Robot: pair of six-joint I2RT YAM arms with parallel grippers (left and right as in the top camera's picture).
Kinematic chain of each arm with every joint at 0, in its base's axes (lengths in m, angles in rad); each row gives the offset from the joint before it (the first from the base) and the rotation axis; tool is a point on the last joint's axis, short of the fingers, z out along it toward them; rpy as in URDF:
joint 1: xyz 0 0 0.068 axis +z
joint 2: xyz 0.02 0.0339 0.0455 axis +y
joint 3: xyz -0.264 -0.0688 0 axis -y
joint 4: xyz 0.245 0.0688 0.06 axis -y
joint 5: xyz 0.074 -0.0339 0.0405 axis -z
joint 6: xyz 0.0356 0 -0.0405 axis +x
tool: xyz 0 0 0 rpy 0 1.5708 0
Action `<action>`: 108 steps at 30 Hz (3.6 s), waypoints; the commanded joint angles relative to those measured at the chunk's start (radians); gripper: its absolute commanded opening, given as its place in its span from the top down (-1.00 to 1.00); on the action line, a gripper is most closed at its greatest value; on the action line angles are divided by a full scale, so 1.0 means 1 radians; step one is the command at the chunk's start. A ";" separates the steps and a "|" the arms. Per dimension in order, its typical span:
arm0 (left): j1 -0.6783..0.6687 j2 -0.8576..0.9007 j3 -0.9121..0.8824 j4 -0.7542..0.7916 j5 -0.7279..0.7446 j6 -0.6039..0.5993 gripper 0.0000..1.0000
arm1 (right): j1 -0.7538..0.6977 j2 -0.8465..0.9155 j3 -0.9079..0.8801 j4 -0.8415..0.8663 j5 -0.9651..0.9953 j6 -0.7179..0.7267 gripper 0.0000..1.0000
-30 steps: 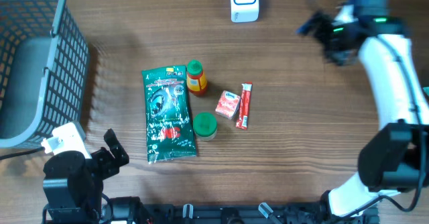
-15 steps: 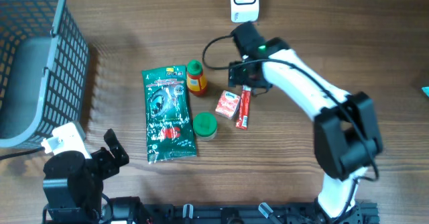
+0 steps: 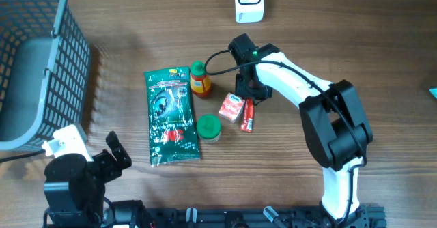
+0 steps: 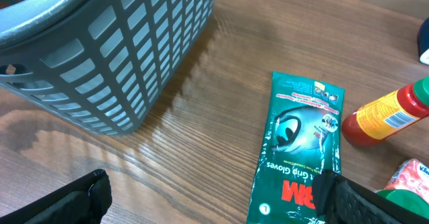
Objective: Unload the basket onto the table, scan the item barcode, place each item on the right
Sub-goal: 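Return the right gripper and grasp the red stick snack, then lift the red stick snack and hold it over the barcode scanner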
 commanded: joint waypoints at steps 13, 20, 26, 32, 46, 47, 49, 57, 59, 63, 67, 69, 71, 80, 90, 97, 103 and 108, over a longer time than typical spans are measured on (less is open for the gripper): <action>-0.005 0.000 0.003 0.003 0.005 0.002 -1.00 | -0.081 -0.069 0.036 -0.188 -0.018 0.654 0.91; -0.005 0.000 0.003 0.003 0.005 0.002 -1.00 | -0.117 -0.208 0.036 -0.362 -0.053 1.128 0.92; -0.005 0.000 0.003 0.003 0.005 0.002 -1.00 | -0.125 -0.307 0.036 -0.430 -0.138 1.304 0.91; -0.005 0.000 0.003 0.003 0.005 0.002 -1.00 | -0.126 -0.377 0.036 -0.467 -0.152 1.398 0.91; -0.005 0.000 0.003 0.003 0.005 0.002 -1.00 | -0.125 -0.393 0.036 -0.226 0.013 1.027 0.92; -0.005 0.000 0.003 0.003 0.005 0.002 -1.00 | -0.125 -0.393 0.036 -0.174 0.061 1.006 0.91; -0.005 0.000 0.003 0.003 0.005 0.002 -1.00 | -0.125 -0.392 0.036 -0.103 0.145 0.969 0.91; -0.005 0.000 0.003 0.003 0.005 0.002 -1.00 | -0.125 -0.391 0.036 0.068 0.254 0.903 0.91; -0.005 0.000 0.003 0.003 0.005 0.002 -1.00 | -0.132 -0.391 0.036 0.148 0.215 0.790 0.91; -0.005 0.000 0.003 0.003 0.005 0.002 -1.00 | -0.138 -0.391 0.033 0.308 0.126 0.648 0.91; -0.005 0.000 0.003 0.003 0.005 0.002 -1.00 | -0.143 -0.391 0.032 0.469 0.114 0.496 0.92; -0.005 0.000 0.003 0.003 0.005 0.002 -1.00 | -0.154 -0.391 0.018 0.549 0.080 0.468 0.92; -0.005 0.000 0.003 0.003 0.005 0.002 -1.00 | -0.172 -0.391 -0.016 0.681 -0.005 0.406 0.92; -0.005 0.000 0.003 0.003 0.005 0.002 -1.00 | -0.356 -0.385 -0.301 1.432 -0.620 0.250 0.92; -0.005 0.000 0.003 0.003 0.005 0.002 -1.00 | -0.455 -0.131 -0.423 2.171 -0.893 0.447 0.91; -0.005 0.000 0.003 0.003 0.005 0.002 -1.00 | -0.451 0.164 -0.307 2.473 -0.722 0.691 0.92; -0.005 0.000 0.003 0.003 0.005 0.002 -1.00 | -0.449 0.292 -0.034 2.303 -0.644 0.665 0.92; -0.005 0.000 0.003 0.003 0.005 0.002 -1.00 | -0.435 0.343 0.161 2.089 -0.575 0.562 0.92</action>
